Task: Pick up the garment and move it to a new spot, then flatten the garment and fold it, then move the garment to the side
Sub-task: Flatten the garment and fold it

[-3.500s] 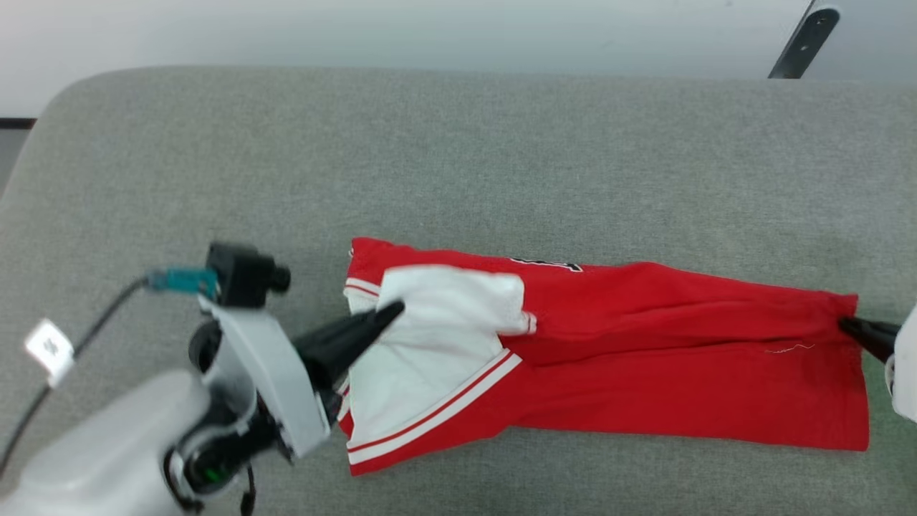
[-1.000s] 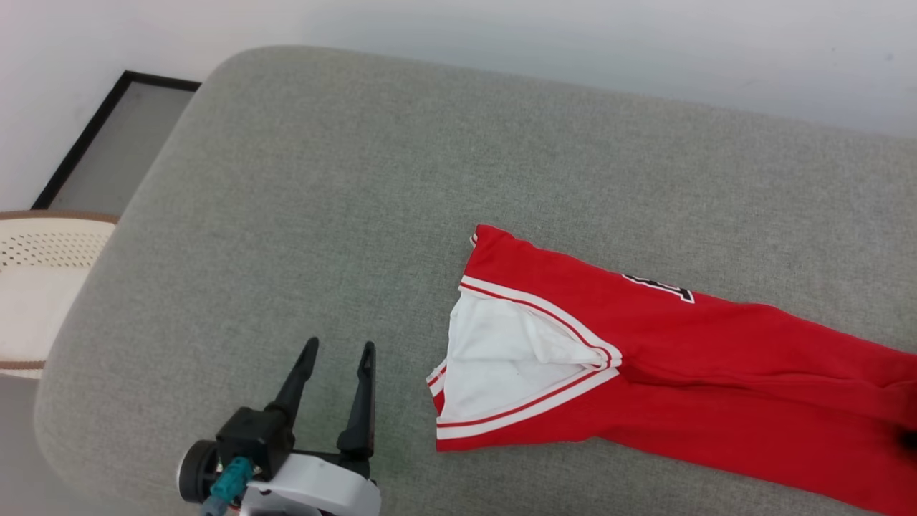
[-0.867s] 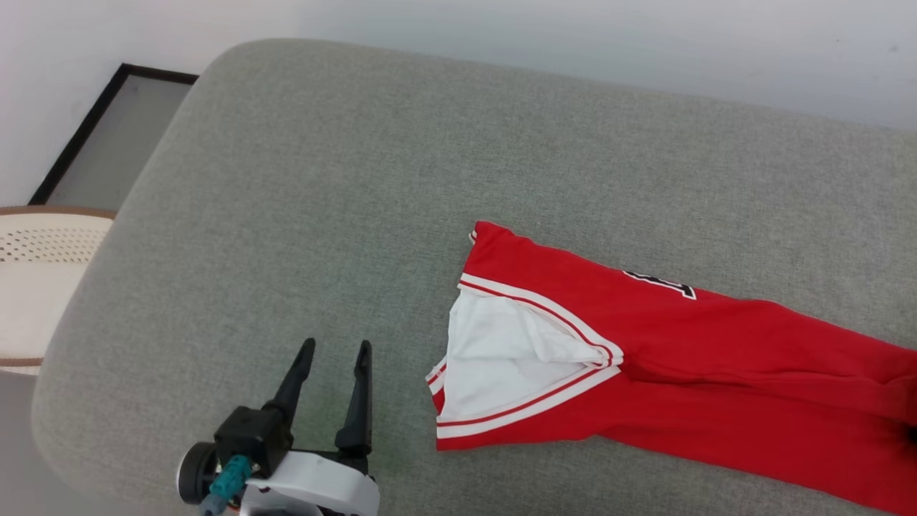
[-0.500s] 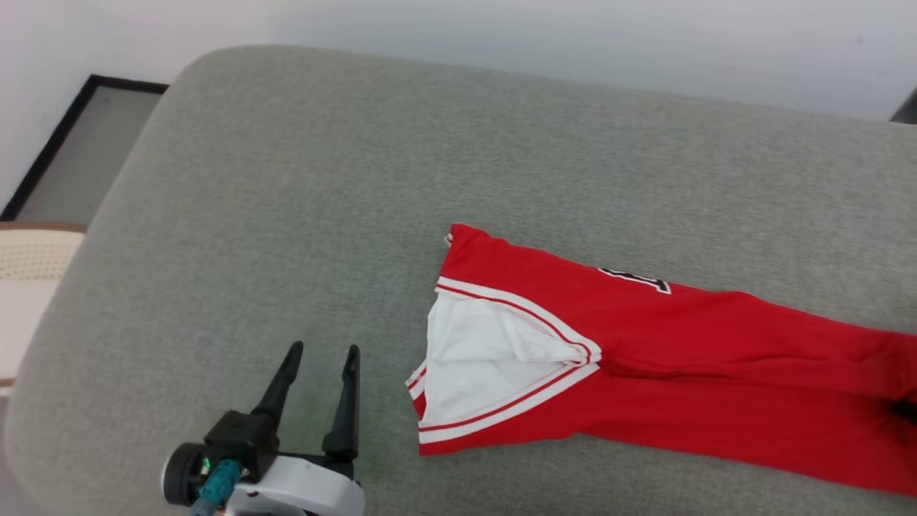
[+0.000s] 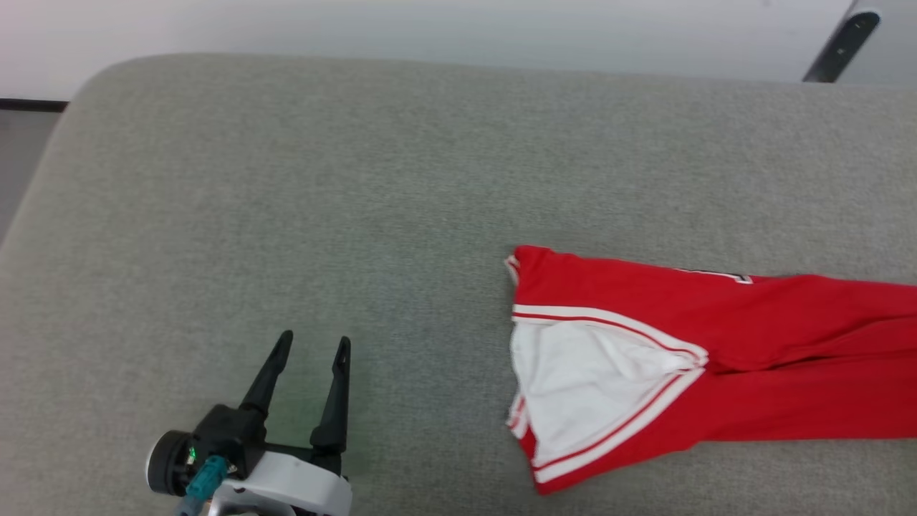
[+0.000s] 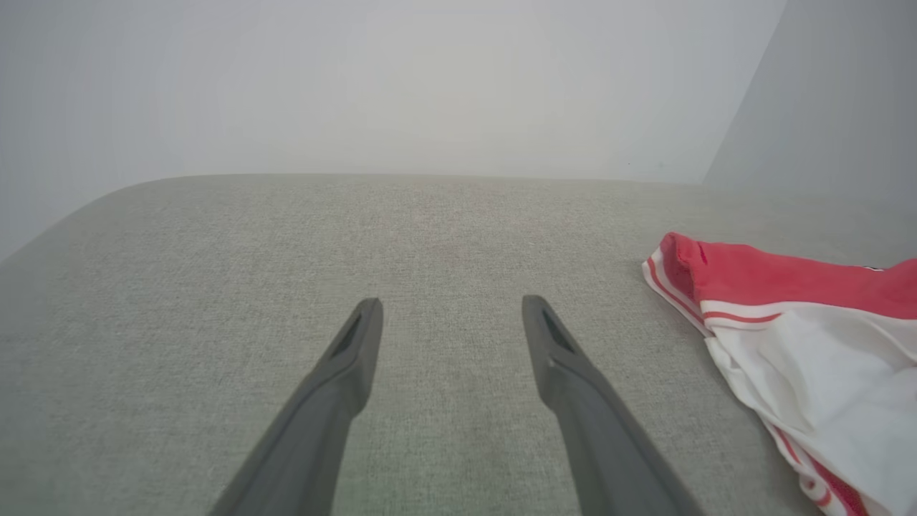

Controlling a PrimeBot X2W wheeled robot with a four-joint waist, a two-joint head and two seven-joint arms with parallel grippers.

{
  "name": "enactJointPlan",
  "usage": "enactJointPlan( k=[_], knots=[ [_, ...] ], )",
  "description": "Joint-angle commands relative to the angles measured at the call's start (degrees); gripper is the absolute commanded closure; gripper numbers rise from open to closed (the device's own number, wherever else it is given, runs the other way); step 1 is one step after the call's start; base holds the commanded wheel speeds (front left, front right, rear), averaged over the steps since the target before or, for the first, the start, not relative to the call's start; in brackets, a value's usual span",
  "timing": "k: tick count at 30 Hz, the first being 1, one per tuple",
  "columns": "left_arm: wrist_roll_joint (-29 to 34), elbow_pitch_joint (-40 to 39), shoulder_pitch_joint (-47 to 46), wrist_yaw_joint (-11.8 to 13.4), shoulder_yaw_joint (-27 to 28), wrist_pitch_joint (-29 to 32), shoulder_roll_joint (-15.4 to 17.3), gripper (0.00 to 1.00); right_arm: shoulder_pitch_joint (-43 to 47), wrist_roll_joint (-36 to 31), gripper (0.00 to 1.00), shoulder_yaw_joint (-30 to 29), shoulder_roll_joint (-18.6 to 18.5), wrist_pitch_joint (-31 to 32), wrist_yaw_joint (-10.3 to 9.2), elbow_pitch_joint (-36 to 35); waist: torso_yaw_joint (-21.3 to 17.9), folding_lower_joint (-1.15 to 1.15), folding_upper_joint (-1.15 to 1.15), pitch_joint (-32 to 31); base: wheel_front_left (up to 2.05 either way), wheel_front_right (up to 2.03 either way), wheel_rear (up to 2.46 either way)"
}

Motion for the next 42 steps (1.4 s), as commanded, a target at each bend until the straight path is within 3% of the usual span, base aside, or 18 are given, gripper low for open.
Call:
enactJointPlan(
  k=[1, 8, 19, 27, 35, 42],
  knots=[
    [0.48, 0.28, -0.45, -0.48, 0.27, -0.04, -0.22, 0.00, -0.34, -0.86, 1.00, -1.62, -0.52, -0.87, -0.07, -0.13, -1.34, 0.00, 0.00, 0.84, 0.00, 0.00, 0.00],
    [0.93, 1.46, 0.19, -1.31, 0.59, -0.04, -1.20, 0.00, 1.43, -1.29, 1.00, -0.25, -0.08, -0.32, -0.07, -4.78, -2.38, 0.00, 0.00, -0.29, 0.00, 0.00, 0.00],
    [0.63, 2.97, 1.66, -2.30, 0.84, -0.05, -3.10, 0.00, 1.26, 3.48, 1.00, 13.50, 1.08, 2.60, -0.06, -21.11, -0.33, 0.00, 0.00, -4.10, 0.00, 0.00, 0.00],
    [-0.06, 4.18, 2.18, -2.78, 0.83, -0.04, -4.34, 0.00, -0.38, 7.03, 1.00, 25.07, 3.74, 4.98, -0.06, -30.74, 4.66, 0.00, 0.00, -5.59, 0.00, 0.00, 0.00],
    [-0.32, 4.88, 1.46, -3.16, 0.91, -0.04, -5.03, 0.00, -4.15, 8.25, 1.00, 35.70, 8.43, 5.19, -0.06, -32.72, 9.08, 0.00, 0.00, -5.45, 0.00, 0.00, 0.00],
    [-0.91, 5.19, 0.45, -3.45, 0.18, -0.04, -5.38, 0.00, -4.63, 8.99, 1.00, 40.84, 9.58, 5.11, -0.06, -30.56, 11.21, 0.00, 0.00, -4.44, 0.00, 0.00, 0.00]
  ],
)
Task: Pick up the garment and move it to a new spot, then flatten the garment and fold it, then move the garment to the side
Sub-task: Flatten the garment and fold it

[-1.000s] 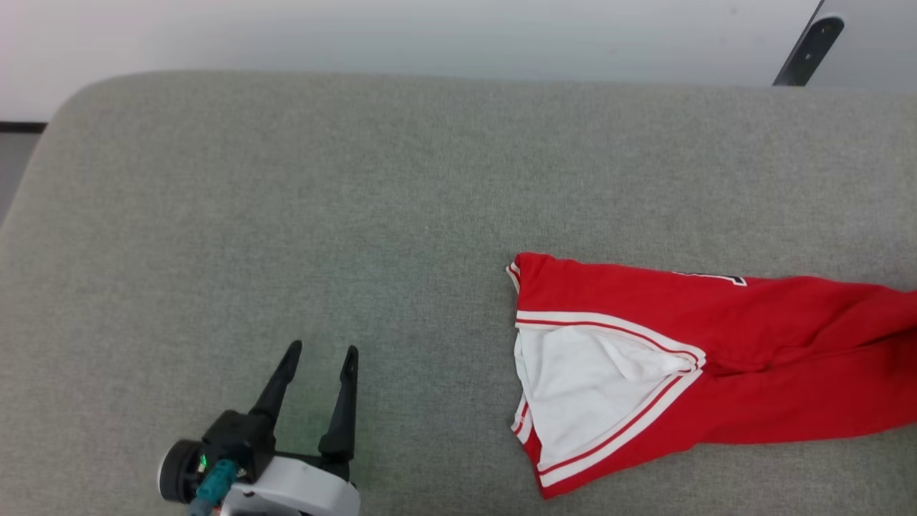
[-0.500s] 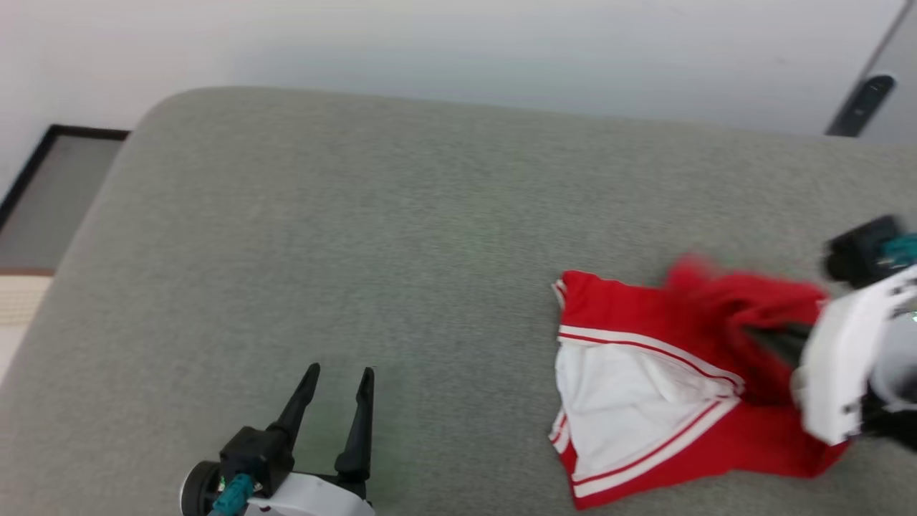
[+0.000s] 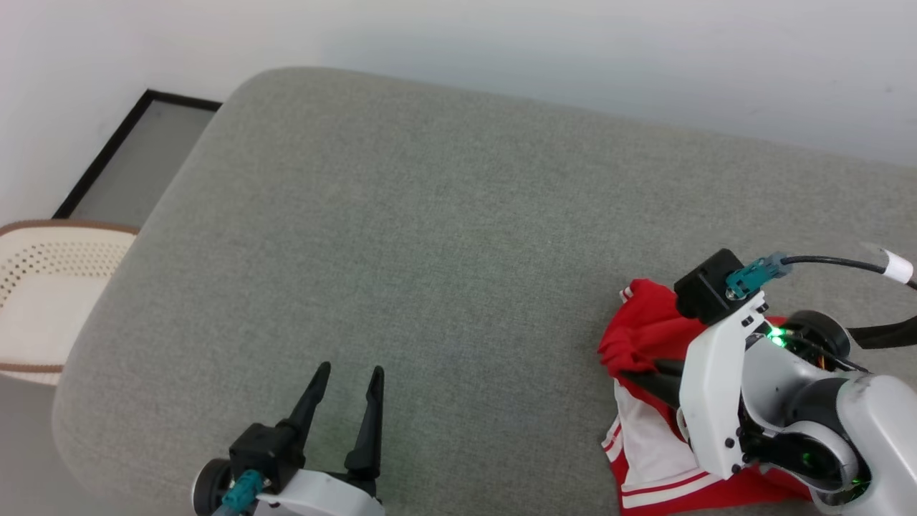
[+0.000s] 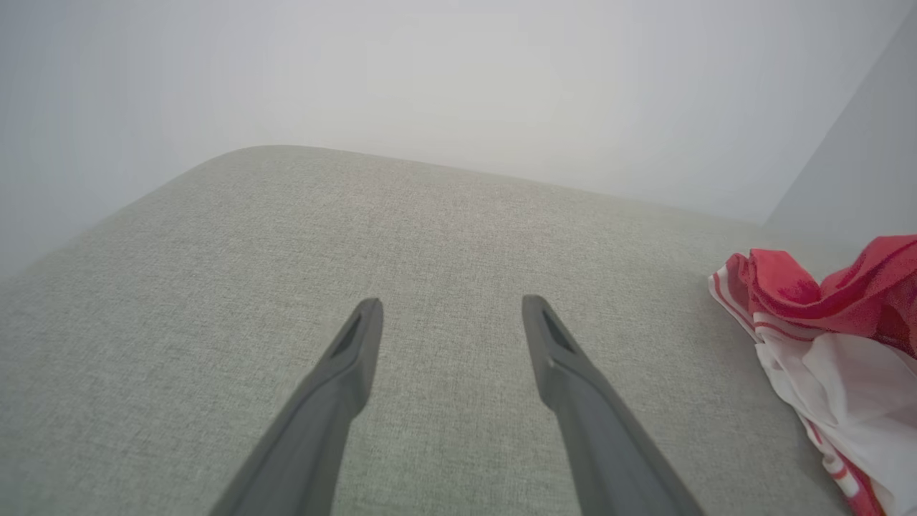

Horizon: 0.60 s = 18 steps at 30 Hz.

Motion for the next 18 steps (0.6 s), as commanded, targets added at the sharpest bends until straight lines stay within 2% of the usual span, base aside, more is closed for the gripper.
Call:
enactJointPlan(
  k=[1, 9, 11, 13, 15, 16, 17, 18],
  knots=[
    [-0.45, 0.11, -0.71, -0.43, -0.01, -0.04, -0.13, 0.00, 0.07, -0.12, 1.00, 0.31, -0.01, -0.56, -0.05, 1.39, 0.58, 0.00, 0.00, 0.81, 0.00, 0.00, 0.00],
    [-1.32, 1.54, -2.20, -0.49, -0.48, -0.04, -0.20, 0.00, -0.26, 0.35, 1.00, 4.57, 0.97, -2.78, -0.05, 9.66, 0.30, 0.00, 0.00, 2.17, 0.00, 0.00, 0.00],
    [-1.45, 1.89, -2.63, -0.50, -0.61, -0.04, -0.19, 0.00, -1.01, 0.70, 0.95, 5.30, 1.36, -3.79, -0.05, 11.53, 0.19, 0.00, 0.00, 2.36, 0.00, 0.00, 0.00],
    [-1.53, 2.10, -3.10, -0.47, -0.64, -0.04, -0.19, 0.00, -1.55, 1.04, 0.80, 6.10, 1.78, -4.69, -0.05, 13.17, -0.04, 0.00, 0.00, 2.50, 0.00, 0.00, 0.00],
    [-1.38, 2.24, -3.38, -0.51, -0.38, -0.04, -0.19, 0.00, -2.49, 0.60, 0.60, 7.51, 1.82, -5.62, -0.05, 14.52, -0.43, 0.00, 0.00, 2.58, 0.00, 0.00, 0.00],
    [-1.18, 2.35, -3.41, -0.55, -0.21, -0.04, -0.20, 0.00, -3.00, 0.51, 0.19, 7.97, 2.09, -6.51, -0.05, 14.93, -0.70, 0.00, 0.00, 2.57, 0.00, 0.00, 0.00],
    [-0.99, 2.58, -3.48, -0.52, -0.06, -0.04, -0.20, 0.00, -3.35, 0.80, 0.00, 8.22, 2.39, -7.41, -0.05, 15.46, -0.94, 0.00, 0.00, 2.41, 0.00, 0.00, 0.00],
    [-0.86, 2.78, -3.49, -0.60, 0.18, -0.04, -0.18, 0.00, -3.74, 1.18, 0.00, 8.49, 2.67, -8.27, -0.05, 15.89, -1.28, 0.00, 0.00, 2.23, 0.00, 0.00, 0.00]
  ],
)
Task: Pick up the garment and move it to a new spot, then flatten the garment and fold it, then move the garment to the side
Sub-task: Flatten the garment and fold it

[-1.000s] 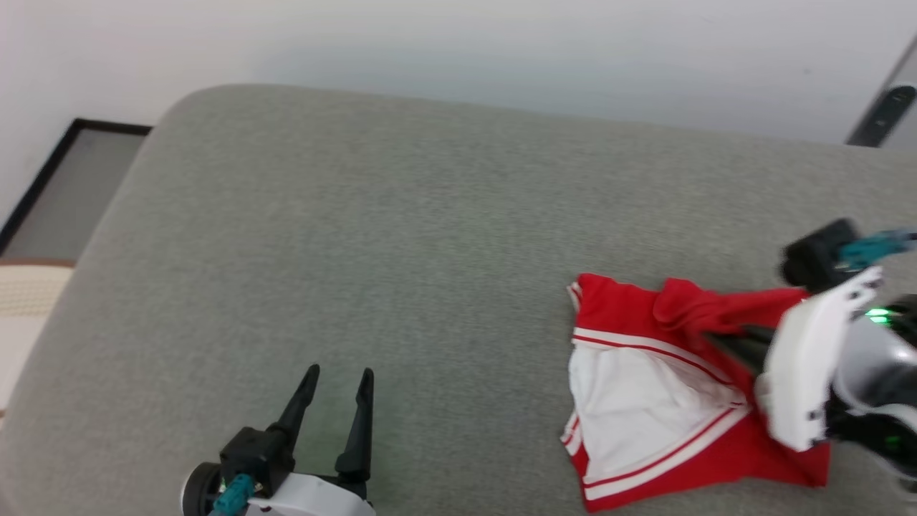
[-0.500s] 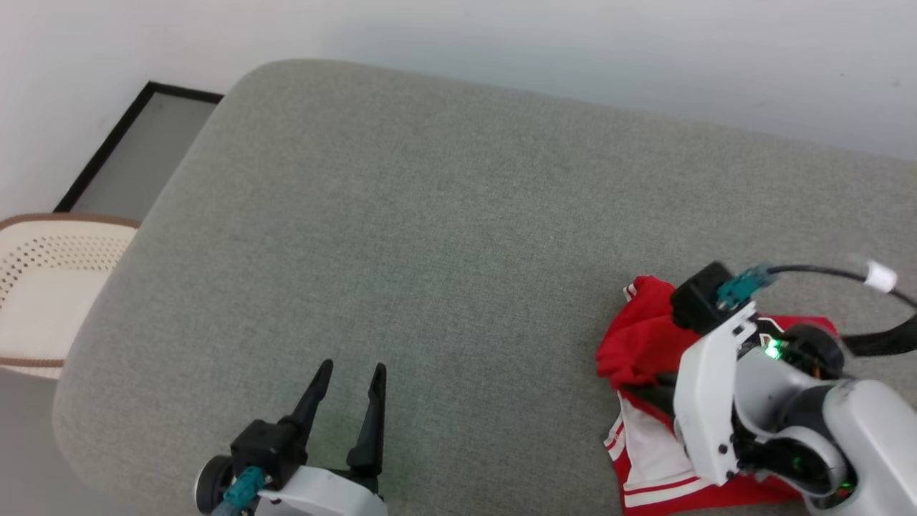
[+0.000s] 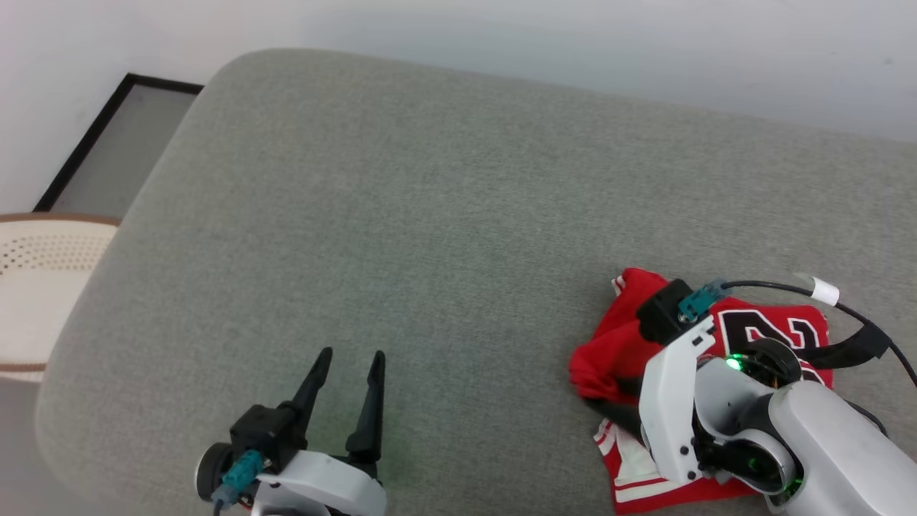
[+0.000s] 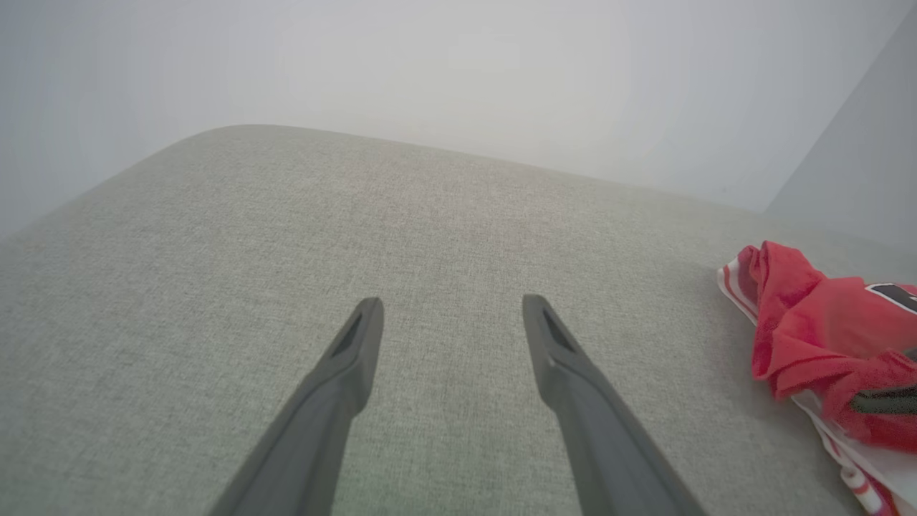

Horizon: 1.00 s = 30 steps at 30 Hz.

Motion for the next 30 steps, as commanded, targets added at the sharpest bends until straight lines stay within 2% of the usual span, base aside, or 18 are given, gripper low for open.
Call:
enactJointPlan(
  k=[1, 6, 11, 14, 17, 22, 30],
  knots=[
    [0.45, 0.37, -0.34, -0.26, 0.49, -0.04, -0.03, 0.00, -1.01, 0.98, 0.00, 0.36, 0.42, -1.50, -0.05, 0.60, -0.93, 0.00, 0.00, -0.55, 0.00, 0.00, 0.00],
    [0.34, 1.14, -0.37, -0.59, 1.84, -0.04, 0.52, 0.00, -1.37, 2.17, 0.00, -0.92, -0.24, -6.29, -0.05, 1.34, -3.23, 0.00, 0.00, -2.48, 0.00, 0.00, 0.00],
    [-0.11, 1.88, -0.39, -0.79, 2.64, -0.04, 1.89, 0.00, 1.05, 2.97, 0.00, -3.53, -2.68, -12.05, -0.05, 1.24, -6.40, 0.00, 0.00, -5.05, 0.00, 0.00, 0.00],
    [-0.41, 2.51, -0.33, -0.92, 2.96, -0.04, 2.93, 0.00, 2.71, -0.23, 0.00, -5.78, -5.02, -17.54, -0.05, 1.31, -8.47, 0.00, 0.00, -6.30, 0.00, 0.00, 0.00],
    [-0.99, 2.84, -0.19, -0.88, 3.25, -0.04, 3.70, 0.00, 5.62, -2.95, 0.00, -9.01, -5.78, -22.42, -0.05, 2.64, -10.39, 0.00, 0.00, -7.24, 0.00, 0.00, 0.00],
    [-1.38, 3.79, 0.99, -0.94, 3.41, -0.04, 4.64, 0.00, 10.16, -8.13, 0.00, -15.27, -5.71, -28.80, -0.05, 4.89, -13.03, 0.00, 0.00, -8.61, 0.00, 0.00, 0.00],
    [-1.61, 3.21, 3.48, -0.91, 3.50, -0.04, 5.47, 0.00, 17.67, -13.50, 0.00, -25.08, -1.49, -34.37, -0.05, 2.75, -15.52, 0.00, 0.00, -10.59, 0.00, 0.00, 0.00]
  ],
)
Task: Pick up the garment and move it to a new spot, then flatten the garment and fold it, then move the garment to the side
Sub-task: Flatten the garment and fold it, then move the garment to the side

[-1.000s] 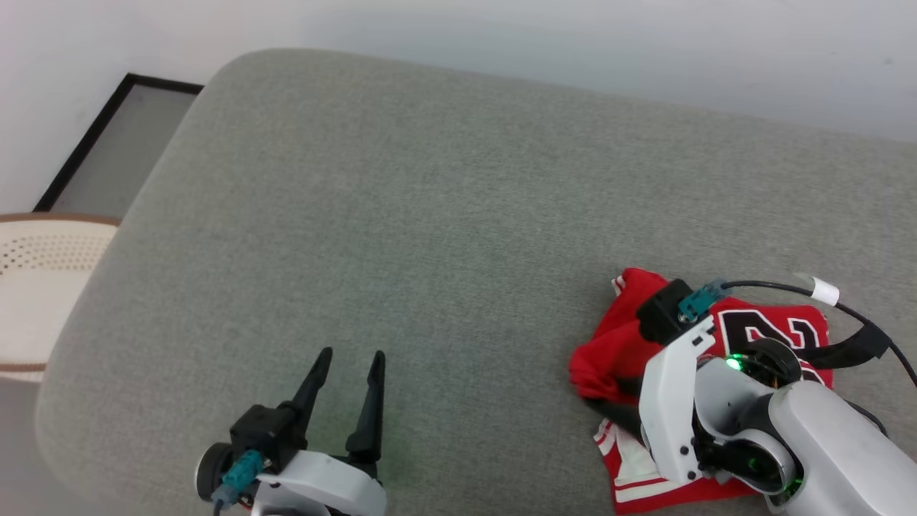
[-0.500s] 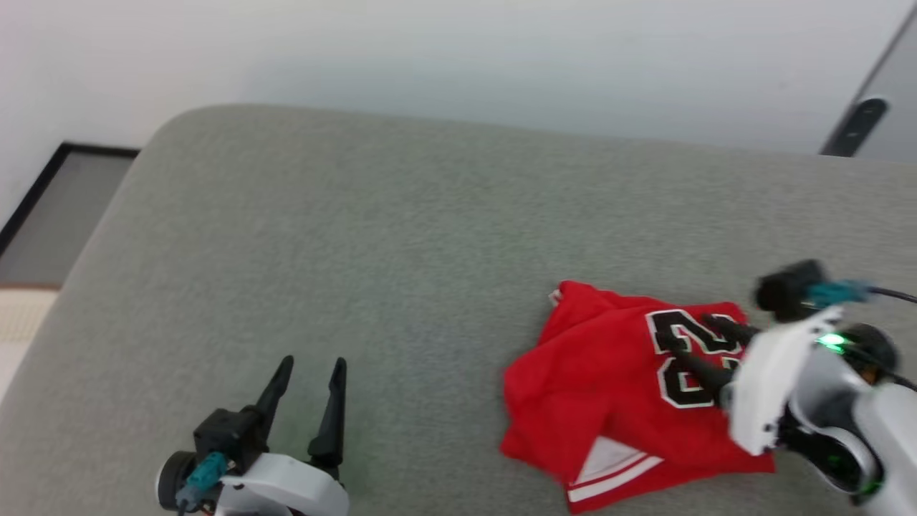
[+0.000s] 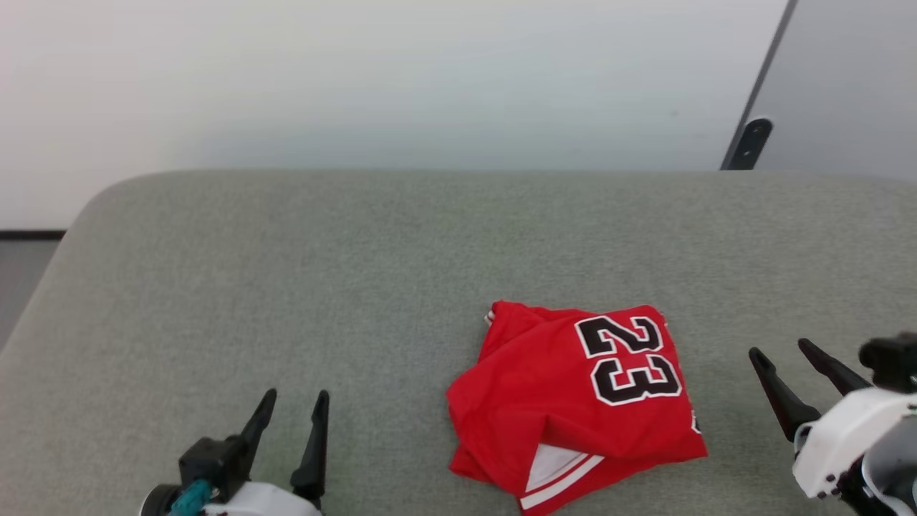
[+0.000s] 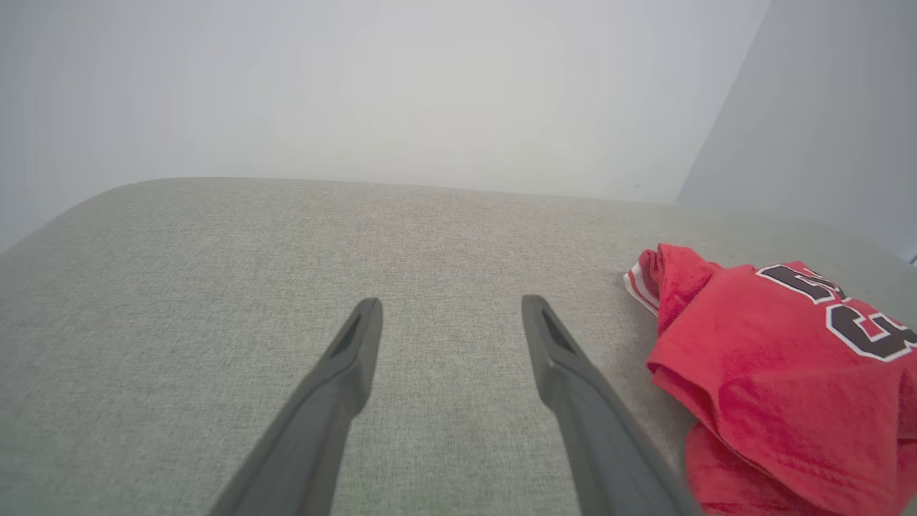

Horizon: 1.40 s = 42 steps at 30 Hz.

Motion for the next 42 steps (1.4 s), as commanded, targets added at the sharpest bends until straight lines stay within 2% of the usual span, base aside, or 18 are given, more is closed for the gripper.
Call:
enactJointPlan(
  k=[1, 12, 19, 34, 42],
  knots=[
    [-0.26, -0.52, 1.25, -0.10, 0.31, -0.05, 0.50, 0.00, 2.28, -1.34, 0.00, -2.24, 1.32, -1.15, -0.05, -1.49, -1.46, 0.00, 0.00, -1.57, 0.00, 0.00, 0.00],
    [-0.14, -8.17, 10.56, 2.60, 2.04, 1.11, 2.45, 0.00, 13.97, -3.75, 0.00, -11.65, 8.21, -1.83, -0.05, -11.65, -1.77, 0.00, 0.00, -2.96, 0.00, 0.00, 0.00],
    [-0.07, -16.09, 15.60, 4.56, 2.12, 3.69, 2.70, 0.00, 19.48, -4.85, 0.00, -14.46, 12.08, 0.16, -0.05, -17.20, -1.19, 0.00, 0.00, -2.51, 0.00, 0.00, 0.00],
    [0.10, -19.31, 15.22, 5.46, 0.41, 5.36, 2.33, 0.00, 18.60, -5.29, 0.00, -14.38, 12.62, 2.89, -0.05, -18.80, 0.04, 0.00, 0.00, -1.76, 0.00, 0.00, 0.00],
    [-0.10, -18.95, 13.80, 5.57, -0.74, 4.89, 1.63, 0.00, 11.46, -5.84, 0.00, -10.34, 9.81, 6.10, -0.05, -16.92, 1.86, 0.00, 0.00, -0.57, 0.00, 0.00, 0.00]
  ],
)
